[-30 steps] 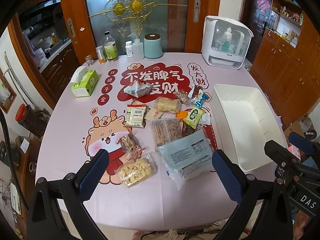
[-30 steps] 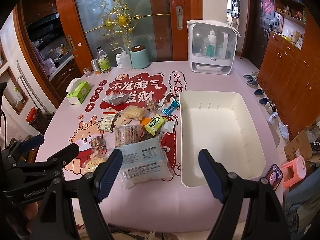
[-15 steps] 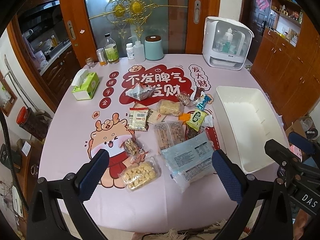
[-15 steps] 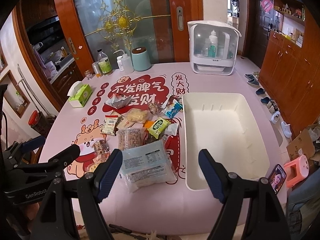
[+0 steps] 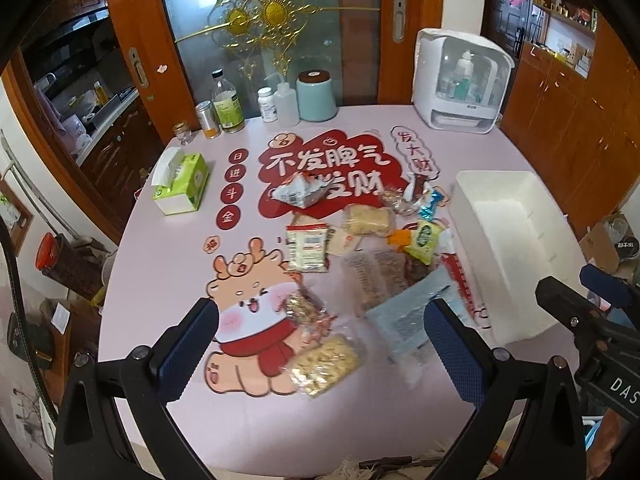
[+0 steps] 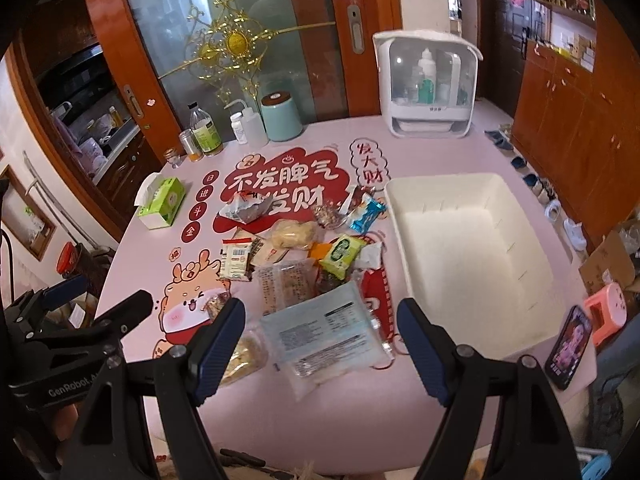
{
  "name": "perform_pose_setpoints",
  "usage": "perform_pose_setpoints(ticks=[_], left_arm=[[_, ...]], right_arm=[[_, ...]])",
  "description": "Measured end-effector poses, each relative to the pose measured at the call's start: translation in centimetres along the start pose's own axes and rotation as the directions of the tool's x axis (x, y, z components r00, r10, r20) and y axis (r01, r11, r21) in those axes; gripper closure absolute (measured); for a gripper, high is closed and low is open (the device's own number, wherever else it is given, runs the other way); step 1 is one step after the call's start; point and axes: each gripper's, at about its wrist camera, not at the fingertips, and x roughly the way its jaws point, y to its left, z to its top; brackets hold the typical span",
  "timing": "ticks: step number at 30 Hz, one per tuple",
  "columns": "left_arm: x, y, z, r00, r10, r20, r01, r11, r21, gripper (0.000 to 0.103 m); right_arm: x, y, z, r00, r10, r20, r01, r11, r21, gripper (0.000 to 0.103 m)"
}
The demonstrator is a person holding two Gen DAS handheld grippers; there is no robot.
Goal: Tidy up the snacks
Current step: 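Reach the right gripper to the clear bag of pale puffed snacks and grasp it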
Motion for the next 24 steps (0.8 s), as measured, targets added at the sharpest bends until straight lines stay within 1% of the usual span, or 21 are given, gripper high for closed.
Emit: perform_pose_setpoints(ticks=[3,6,9,12,14,16,19,21,23,24], left_arm=[[1.4,2.6,0.4,1.000,0.013,-0.021,-0.013,1.000,0.005,0.001],[3.8,5.9,0.9,0.998,0.038,-0.054,-0.037,0.999,0.013,0.001],[6.5,8.7,0.8,0.995,0.066,-0.072,-0.062,0.997,0.052,0.001],[9.6,11.2,0.4,0.992,0.061,-0.111,-0.050,0.994,0.100,0.001],[11.3,12.2,-0.2,0.992,0.045,-0.119,-0.029,0.991,0.132,0.001],[13.3,12.9,-0.9,0.990,0.040,-0.134,-0.014,0.982,0.186,0.001],[16.1,13.3,-1.8,0.986,0.017,-0.164,0.024,0.969,0.245,0.001],[17.4,13.1,-2.0,0.984,0.009,-0.179,0.044,0.956,0.289,0.001],[18.4,12.7,-2.1,0.984,0.023,-0.175,0.038,0.940,0.338,0.001],[18.8,12.6,-2.1,0.985,0.033,-0.169,0.031,0.933,0.359,0.001]], right_arm=[[1.5,1.0,-0.2,0.999,-0.002,-0.033,0.003,0.999,0.042,0.024],[3.5,1.9,-0.7,0.997,-0.008,-0.075,0.015,0.996,0.086,0.024],[5.7,3.1,-1.5,0.992,0.000,-0.128,0.015,0.992,0.123,0.024],[7.9,4.3,-2.6,0.983,0.015,-0.183,0.014,0.988,0.152,0.024],[10.2,5.3,-3.7,0.971,0.037,-0.235,0.008,0.982,0.187,0.024],[12.2,6.1,-4.8,0.957,0.064,-0.282,0.000,0.975,0.220,0.024],[15.1,7.5,-6.6,0.929,0.103,-0.356,-0.005,0.964,0.267,0.024],[16.9,8.5,-7.8,0.913,0.126,-0.389,-0.011,0.958,0.286,0.024],[18.2,9.2,-8.5,0.903,0.125,-0.412,0.003,0.955,0.296,0.024],[19.3,9.4,-9.0,0.899,0.137,-0.416,0.006,0.946,0.324,0.024]])
